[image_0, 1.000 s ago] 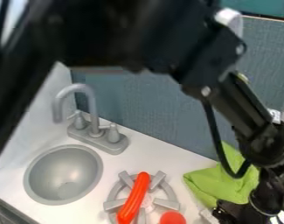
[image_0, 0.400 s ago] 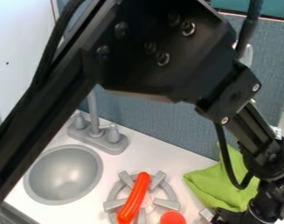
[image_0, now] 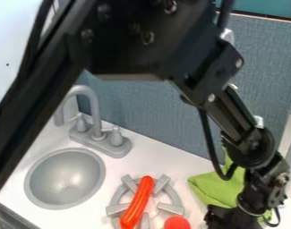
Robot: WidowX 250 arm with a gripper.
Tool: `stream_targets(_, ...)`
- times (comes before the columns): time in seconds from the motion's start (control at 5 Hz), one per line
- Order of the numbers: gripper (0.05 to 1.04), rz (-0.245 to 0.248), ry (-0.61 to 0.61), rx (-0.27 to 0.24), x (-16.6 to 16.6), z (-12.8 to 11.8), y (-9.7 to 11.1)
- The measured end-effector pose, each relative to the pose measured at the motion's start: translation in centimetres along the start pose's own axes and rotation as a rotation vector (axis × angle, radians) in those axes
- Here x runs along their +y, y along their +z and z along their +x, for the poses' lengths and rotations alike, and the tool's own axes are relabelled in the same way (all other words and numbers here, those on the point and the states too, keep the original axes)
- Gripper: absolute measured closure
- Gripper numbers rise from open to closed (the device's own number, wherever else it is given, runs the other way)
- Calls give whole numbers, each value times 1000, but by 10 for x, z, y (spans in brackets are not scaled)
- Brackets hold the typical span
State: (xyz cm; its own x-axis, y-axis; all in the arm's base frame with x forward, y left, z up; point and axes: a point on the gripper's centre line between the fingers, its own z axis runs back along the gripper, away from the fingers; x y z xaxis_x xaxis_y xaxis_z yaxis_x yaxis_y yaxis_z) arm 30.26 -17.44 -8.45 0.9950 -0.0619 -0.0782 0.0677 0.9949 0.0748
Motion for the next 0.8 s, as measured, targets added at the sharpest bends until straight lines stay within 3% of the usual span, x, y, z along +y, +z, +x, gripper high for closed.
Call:
stream_targets(0.4,83,-229,96,-110,34,-8,40)
stream_targets(0.6,83,-269,120,-139,45,-21,58)
stream_targets(0.8,83,-220,118,-104,57,-32,65)
